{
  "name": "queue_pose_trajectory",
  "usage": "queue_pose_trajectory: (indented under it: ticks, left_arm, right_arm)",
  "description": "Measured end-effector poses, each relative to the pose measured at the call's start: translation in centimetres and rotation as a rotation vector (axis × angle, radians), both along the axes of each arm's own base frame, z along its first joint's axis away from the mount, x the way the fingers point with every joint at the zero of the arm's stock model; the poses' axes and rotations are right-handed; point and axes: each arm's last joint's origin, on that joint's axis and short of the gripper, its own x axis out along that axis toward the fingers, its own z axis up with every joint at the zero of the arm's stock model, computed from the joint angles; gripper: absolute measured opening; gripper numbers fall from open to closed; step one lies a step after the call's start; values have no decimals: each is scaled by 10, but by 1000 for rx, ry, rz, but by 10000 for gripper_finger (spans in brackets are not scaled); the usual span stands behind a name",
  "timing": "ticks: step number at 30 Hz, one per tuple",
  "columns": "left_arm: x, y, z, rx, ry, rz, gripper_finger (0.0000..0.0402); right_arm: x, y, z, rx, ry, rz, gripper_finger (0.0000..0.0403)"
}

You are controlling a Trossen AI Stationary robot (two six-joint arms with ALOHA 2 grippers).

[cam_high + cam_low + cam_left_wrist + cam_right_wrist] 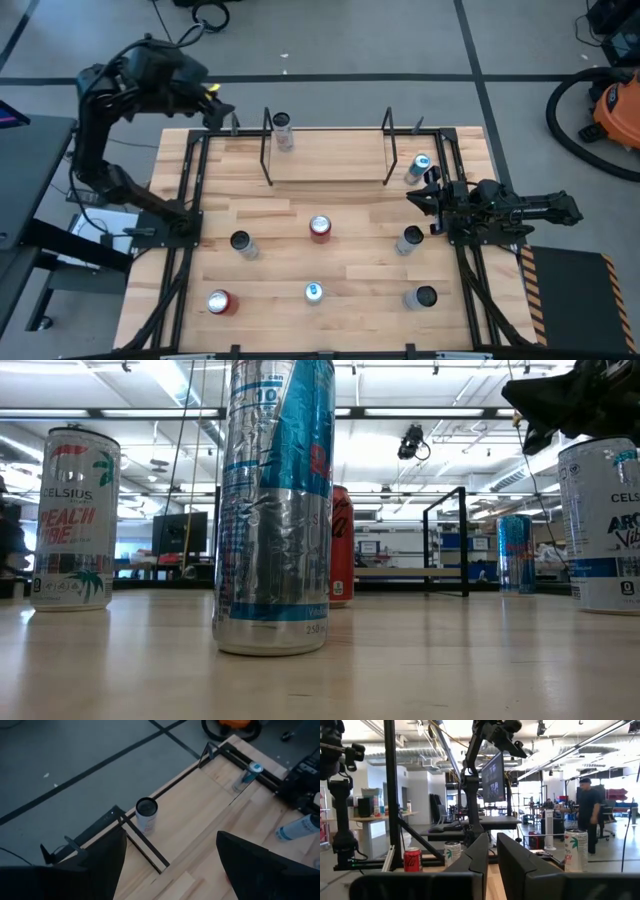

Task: Place canned beverage on shelf
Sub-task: Put the right blue soda can on the shelf

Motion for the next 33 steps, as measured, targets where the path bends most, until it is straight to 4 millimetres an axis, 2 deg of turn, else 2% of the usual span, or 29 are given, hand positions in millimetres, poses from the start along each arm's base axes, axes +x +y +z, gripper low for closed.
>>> queue_pose_trajectory:
  ticks: [13,33]
  left_arm:
    - [-23,-15,9,35,-54,1,311]
    - [-26,-17,10,35,-63,6,311]
  right_arm:
    - [1,0,-2,-24,24,-11,134]
    - [3,-2,-9,53,98,-40,238]
